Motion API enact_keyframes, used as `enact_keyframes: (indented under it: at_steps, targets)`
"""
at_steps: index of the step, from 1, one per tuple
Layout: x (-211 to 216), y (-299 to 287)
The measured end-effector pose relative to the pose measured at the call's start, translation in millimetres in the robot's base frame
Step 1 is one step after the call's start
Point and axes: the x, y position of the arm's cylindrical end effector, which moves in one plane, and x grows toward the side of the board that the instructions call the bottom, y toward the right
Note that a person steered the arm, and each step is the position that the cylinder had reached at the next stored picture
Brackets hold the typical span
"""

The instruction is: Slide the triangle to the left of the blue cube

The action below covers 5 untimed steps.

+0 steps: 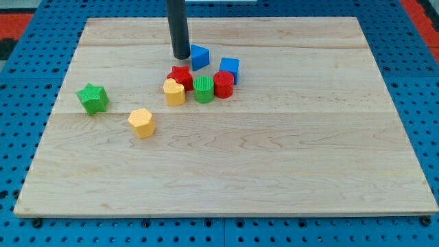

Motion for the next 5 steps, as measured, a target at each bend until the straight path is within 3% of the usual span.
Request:
enact_keyframes:
  at_steps: [2, 5]
  targets:
    - [-35.7, 10.3]
    - [12.7, 32.1]
